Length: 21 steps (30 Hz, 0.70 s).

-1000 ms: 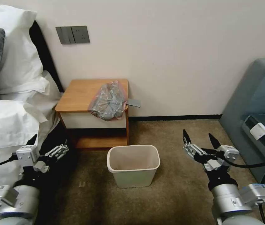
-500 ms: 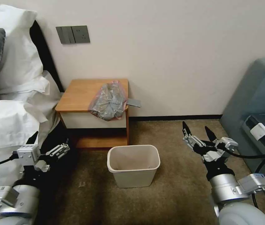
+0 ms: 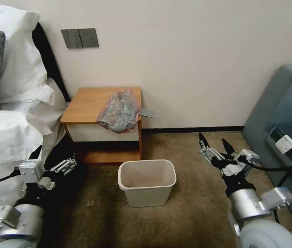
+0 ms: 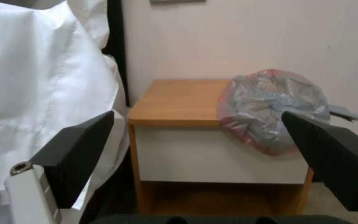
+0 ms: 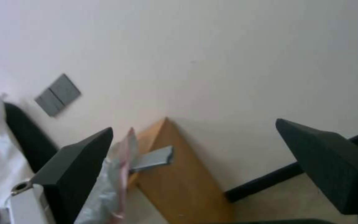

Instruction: Pick up the garbage bag from the table and place it over the trash can.

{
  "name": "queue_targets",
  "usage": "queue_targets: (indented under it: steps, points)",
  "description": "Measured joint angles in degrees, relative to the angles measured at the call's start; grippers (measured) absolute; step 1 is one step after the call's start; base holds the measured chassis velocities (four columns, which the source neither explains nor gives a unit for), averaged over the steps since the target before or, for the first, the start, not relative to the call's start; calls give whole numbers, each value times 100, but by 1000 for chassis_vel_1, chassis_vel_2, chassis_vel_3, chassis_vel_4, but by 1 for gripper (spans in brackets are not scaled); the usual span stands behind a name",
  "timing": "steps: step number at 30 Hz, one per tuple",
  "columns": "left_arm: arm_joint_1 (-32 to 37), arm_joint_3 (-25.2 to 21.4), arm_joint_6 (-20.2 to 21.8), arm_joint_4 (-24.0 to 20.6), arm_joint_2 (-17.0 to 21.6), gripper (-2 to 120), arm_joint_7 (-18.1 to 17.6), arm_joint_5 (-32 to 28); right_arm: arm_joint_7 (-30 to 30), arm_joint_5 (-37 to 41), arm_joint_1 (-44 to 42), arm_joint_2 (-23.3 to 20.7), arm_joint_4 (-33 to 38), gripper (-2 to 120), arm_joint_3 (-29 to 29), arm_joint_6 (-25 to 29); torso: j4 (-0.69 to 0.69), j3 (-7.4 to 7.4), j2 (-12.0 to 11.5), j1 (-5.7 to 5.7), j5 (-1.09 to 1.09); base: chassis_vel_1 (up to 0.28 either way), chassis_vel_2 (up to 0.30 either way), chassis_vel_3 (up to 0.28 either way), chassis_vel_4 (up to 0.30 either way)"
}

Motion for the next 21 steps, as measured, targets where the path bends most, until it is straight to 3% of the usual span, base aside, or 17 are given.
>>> queue_targets:
  steps: [3,5,7,9,12,16,21]
  points:
    - [2,-2,0,0,0,100,0,-2,1,334,154,-35,-122,100,-13,-29,-1,0,0,0,0,0,0,0,0]
    - [15,-8,-12,0,-28,100,4,-2,30,1554,745,-157,-650,100,-78,-191,-1,0,0,0,0,0,0,0,0]
    - [22,-13,-17,0,-42,100,7,1,64,1944,981,-192,-888,100,-114,-257,-1,0,0,0,0,0,0,0,0]
    - [22,-13,-17,0,-42,100,7,1,64,1944,981,-192,-888,100,-114,-257,-1,0,0,0,0,0,0,0,0]
    - [33,-19,-25,0,-59,100,15,5,65,2584,1940,-183,-1968,100,-382,-328,-1,0,0,0,1,0,0,0,0]
    - [72,-46,-45,1,-132,100,23,22,30,2894,2262,-107,-2316,100,-459,-397,0,0,0,0,-1,0,0,0,0]
    - [91,-61,-59,1,-165,100,31,33,-228,3571,2997,278,-3533,100,-649,-561,-1,1,0,0,0,0,0,0,0]
